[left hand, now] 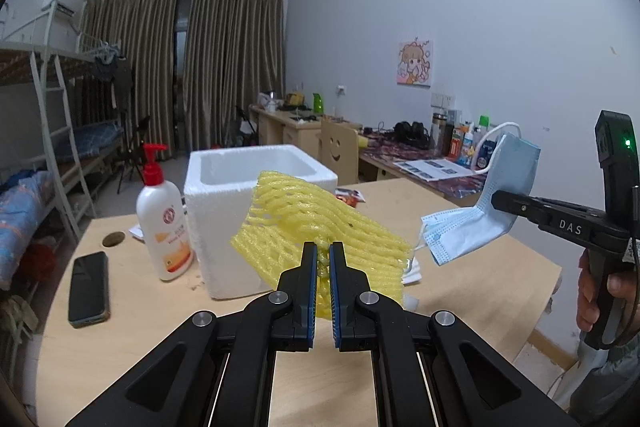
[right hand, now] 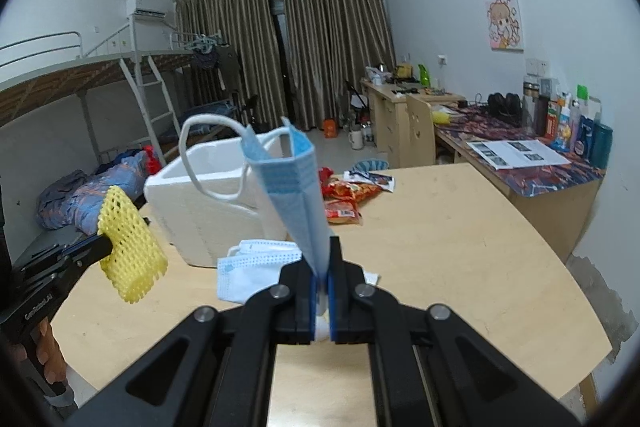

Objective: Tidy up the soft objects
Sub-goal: 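Carry the net and mask together over the white foam box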

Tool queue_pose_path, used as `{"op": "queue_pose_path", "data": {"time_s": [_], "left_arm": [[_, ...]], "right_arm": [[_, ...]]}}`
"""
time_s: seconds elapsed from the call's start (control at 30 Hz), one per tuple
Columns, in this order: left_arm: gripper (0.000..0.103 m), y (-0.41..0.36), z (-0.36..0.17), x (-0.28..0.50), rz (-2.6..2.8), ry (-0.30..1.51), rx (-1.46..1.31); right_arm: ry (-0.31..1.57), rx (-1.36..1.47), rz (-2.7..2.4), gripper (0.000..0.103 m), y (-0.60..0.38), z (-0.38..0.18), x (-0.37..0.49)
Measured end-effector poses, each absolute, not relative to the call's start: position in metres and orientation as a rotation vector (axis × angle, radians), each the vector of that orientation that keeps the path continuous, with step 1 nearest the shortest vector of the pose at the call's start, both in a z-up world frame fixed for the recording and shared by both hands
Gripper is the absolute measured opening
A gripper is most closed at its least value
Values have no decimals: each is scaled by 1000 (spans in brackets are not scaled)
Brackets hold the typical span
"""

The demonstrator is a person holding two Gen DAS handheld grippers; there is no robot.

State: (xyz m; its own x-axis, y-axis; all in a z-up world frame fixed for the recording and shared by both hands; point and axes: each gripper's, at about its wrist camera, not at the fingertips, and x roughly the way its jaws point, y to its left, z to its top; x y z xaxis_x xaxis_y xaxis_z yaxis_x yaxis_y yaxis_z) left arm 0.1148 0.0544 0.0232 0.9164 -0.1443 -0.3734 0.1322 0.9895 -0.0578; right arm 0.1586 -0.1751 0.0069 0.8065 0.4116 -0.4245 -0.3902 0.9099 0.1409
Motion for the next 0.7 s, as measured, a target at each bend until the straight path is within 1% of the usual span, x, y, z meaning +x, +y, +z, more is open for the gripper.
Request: {"op": "queue_pose_path", "data": {"time_s": [0.7], "left_arm": [[6,58,68,37,-22,232,17]], "right_arm": [[329,36,577,7,-168,33,118]]}}
